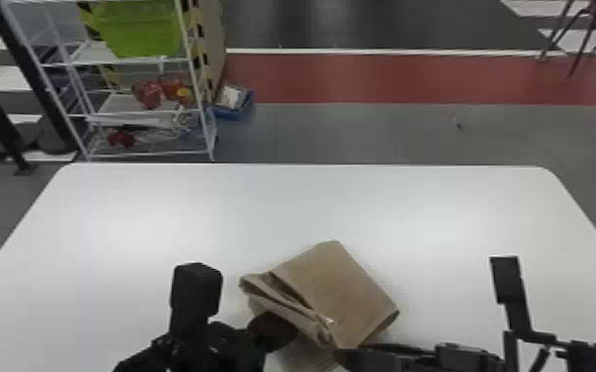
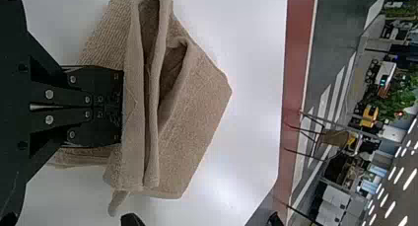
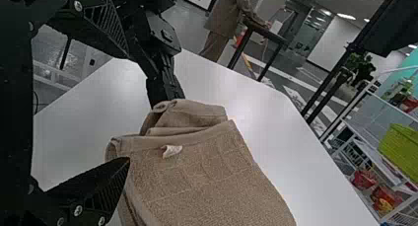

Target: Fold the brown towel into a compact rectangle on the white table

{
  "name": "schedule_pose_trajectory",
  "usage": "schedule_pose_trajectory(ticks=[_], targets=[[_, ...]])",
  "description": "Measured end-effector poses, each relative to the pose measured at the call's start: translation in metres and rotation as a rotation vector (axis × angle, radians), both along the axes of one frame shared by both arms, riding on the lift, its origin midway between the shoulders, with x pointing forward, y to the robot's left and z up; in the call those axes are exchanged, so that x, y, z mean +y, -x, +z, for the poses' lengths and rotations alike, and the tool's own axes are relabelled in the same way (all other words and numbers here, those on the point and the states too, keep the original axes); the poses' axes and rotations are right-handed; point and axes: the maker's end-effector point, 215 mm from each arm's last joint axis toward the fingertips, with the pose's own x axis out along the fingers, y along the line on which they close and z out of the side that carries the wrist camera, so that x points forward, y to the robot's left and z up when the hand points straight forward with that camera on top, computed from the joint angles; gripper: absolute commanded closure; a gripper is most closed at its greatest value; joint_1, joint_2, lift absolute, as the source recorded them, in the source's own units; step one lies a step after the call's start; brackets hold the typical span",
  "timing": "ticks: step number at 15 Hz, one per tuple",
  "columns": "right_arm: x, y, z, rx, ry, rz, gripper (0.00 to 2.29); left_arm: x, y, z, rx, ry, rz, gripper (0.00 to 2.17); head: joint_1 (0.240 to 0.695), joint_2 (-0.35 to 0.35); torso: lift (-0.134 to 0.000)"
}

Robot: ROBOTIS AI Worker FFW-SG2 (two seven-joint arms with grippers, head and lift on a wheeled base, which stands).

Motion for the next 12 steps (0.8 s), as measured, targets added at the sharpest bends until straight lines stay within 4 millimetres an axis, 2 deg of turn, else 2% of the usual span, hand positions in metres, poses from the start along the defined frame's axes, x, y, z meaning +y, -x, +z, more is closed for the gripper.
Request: schedule_pose_trajectory(ticks=[3,6,8,10,11,12], targets=[[-0.013,0.002,-0.004,0.013,-0.002,-0.029,0.26,0.033,-0.009,0.018,-0.038,-0.012,0.052,2.14,0.695,0.014,-0.122],[-0.033,-0.006,-0.009,-0.007,0.028,-0.076,0.28,0.088,-0.022,0.050,-0.099,-0.003,0.140,2.14,0.695,0.079,-0.122],[-0.044,-0.012,-0.012,-0.019,0.047,-0.102,0.31,0.113,-0.025,0.061,-0.107,0.007,0.179,2.14,0.695,0.108,-0.122],[-0.051,-0.018,-0.018,-0.028,0.055,-0.120,0.61,0.122,-0.029,0.066,-0.114,0.008,0.198,2.14,0.695,0.112,-0.122],[-0.053,-0.021,-0.021,-0.032,0.057,-0.125,0.88,0.122,-0.032,0.068,-0.118,0.013,0.200,2.14,0.695,0.109,-0.122],[-0.055,-0.025,-0.025,-0.037,0.065,-0.132,1.52,0.119,-0.035,0.068,-0.120,0.020,0.199,2.14,0.695,0.104,-0.122]])
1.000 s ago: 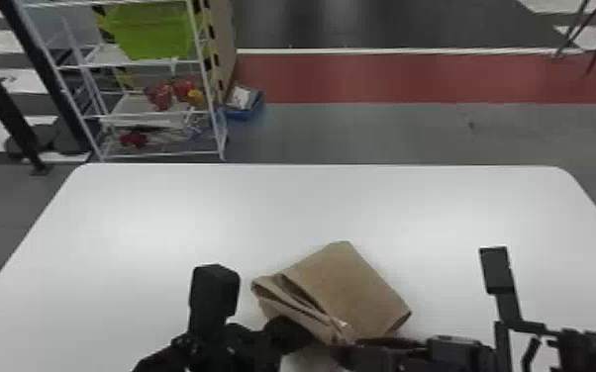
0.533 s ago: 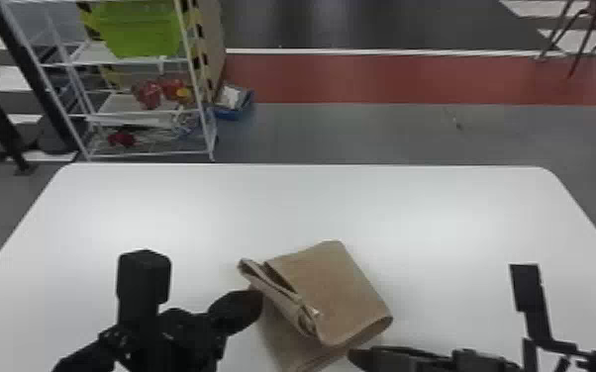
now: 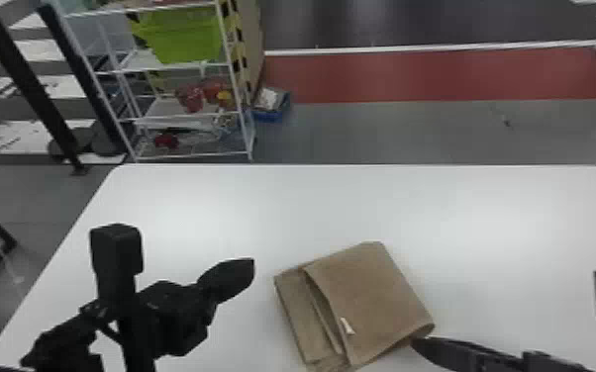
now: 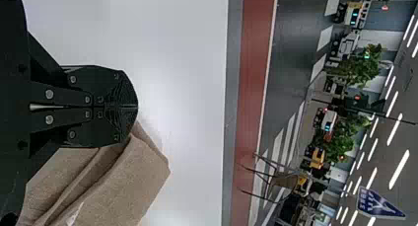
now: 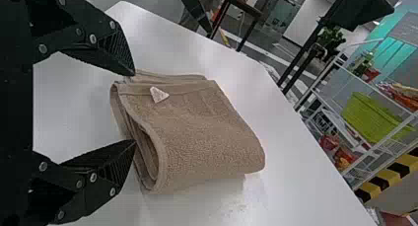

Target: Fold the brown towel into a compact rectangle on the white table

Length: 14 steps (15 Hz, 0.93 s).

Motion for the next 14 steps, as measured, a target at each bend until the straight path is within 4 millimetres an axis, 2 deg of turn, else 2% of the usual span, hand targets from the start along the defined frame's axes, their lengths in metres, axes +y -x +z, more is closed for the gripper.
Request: schedule_pose_trajectory(ticks=[1,2,5,9,14], targets=[[-0.002,-0.003,-0.005,-0.002,0.011,-0.005,1.85,-0.003,-0.003,-0.001,0.001,0.004,-0.003,2.14,0.695,0.089,-0.122],[-0.003,-0.006,-0.011,0.000,0.021,-0.009,1.99,-0.005,-0.005,-0.003,0.003,0.008,-0.006,2.14,0.695,0.083,-0.122],[-0.010,-0.011,-0.021,0.002,0.050,-0.022,2.01,-0.007,-0.008,-0.007,0.008,0.011,-0.008,2.14,0.695,0.070,-0.122],[-0.018,-0.007,-0.023,0.031,0.042,-0.037,2.01,-0.001,-0.010,-0.007,0.009,0.009,0.002,2.14,0.695,0.065,-0.122],[-0.024,-0.042,-0.041,0.036,0.099,-0.058,2.01,-0.002,-0.013,-0.009,0.011,0.012,0.000,2.14,0.695,0.050,-0.122]])
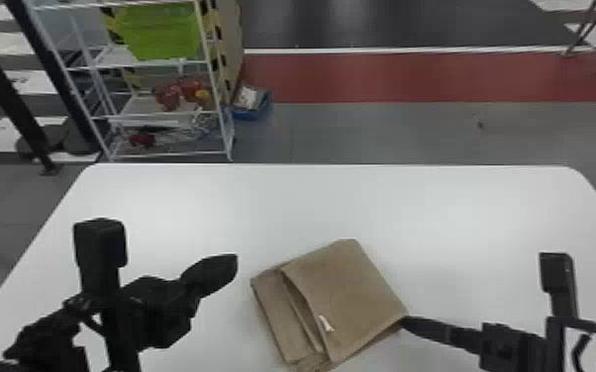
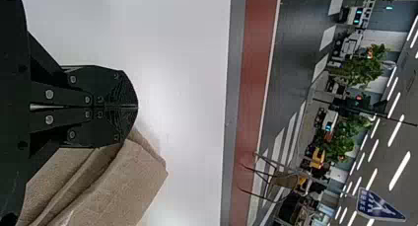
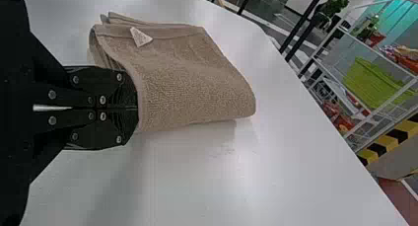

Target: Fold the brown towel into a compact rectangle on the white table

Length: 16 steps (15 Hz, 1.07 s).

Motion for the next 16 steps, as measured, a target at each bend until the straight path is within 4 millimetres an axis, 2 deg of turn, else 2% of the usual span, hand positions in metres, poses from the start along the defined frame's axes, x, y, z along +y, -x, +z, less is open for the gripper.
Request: schedule_pose_trajectory(ticks=[3,12,16], targets=[[0.006,-0.027,-0.001,-0.029,0.037,0.013,2.01,0.000,-0.001,-0.002,0.004,0.002,-0.001,2.14,0.695,0.055,-0.122],[0.032,-0.112,0.021,-0.142,0.128,0.082,2.01,0.001,0.004,-0.003,0.012,0.012,-0.012,2.14,0.695,0.083,-0.122],[0.050,-0.149,0.038,-0.314,0.109,0.138,2.01,0.004,0.007,-0.008,0.031,0.009,-0.008,2.14,0.695,0.100,-0.122]])
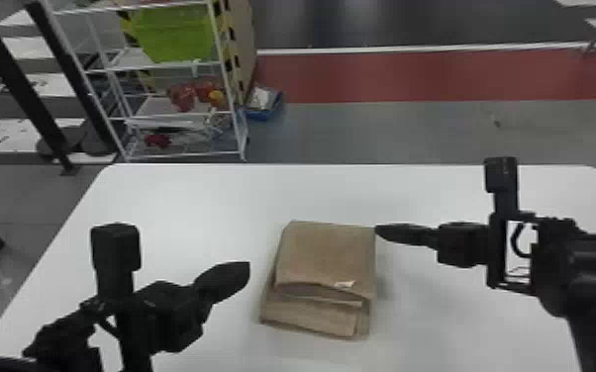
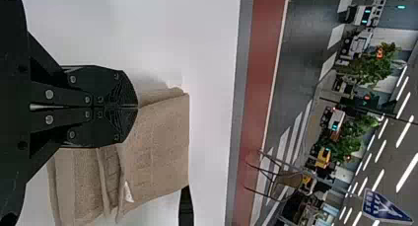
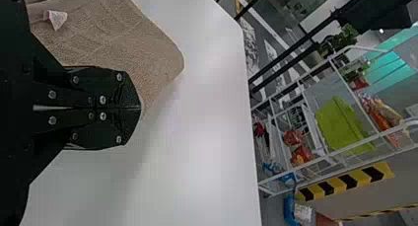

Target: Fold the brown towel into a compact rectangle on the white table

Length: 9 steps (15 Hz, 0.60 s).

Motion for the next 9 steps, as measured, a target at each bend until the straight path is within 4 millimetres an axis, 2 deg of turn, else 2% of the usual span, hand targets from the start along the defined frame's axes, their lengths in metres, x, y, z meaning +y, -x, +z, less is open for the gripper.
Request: schedule_pose_trajectory(ticks=[2,3,4,5,6,9], targets=[[0.012,-0.012,0.013,-0.085,-0.040,0.058,2.00,-0.002,0.001,-0.002,0.008,-0.002,-0.002,2.14,0.695,0.115,-0.122],[0.017,-0.015,0.018,-0.103,-0.056,0.086,1.86,-0.003,0.003,-0.004,0.019,-0.003,-0.004,2.14,0.695,0.119,-0.122],[0.021,-0.011,0.020,-0.098,-0.067,0.107,1.68,-0.004,0.006,-0.005,0.030,-0.004,-0.007,2.14,0.695,0.125,-0.122],[0.023,-0.003,0.027,-0.086,-0.085,0.134,1.30,-0.006,0.009,-0.006,0.039,-0.004,-0.010,2.14,0.695,0.128,-0.122],[0.023,0.007,0.036,-0.071,-0.105,0.155,1.07,-0.007,0.013,-0.007,0.044,-0.003,-0.012,2.14,0.695,0.128,-0.122],[0.005,0.027,0.065,-0.088,-0.102,0.203,0.57,-0.005,0.017,-0.009,0.056,-0.004,-0.012,2.14,0.695,0.117,-0.122]])
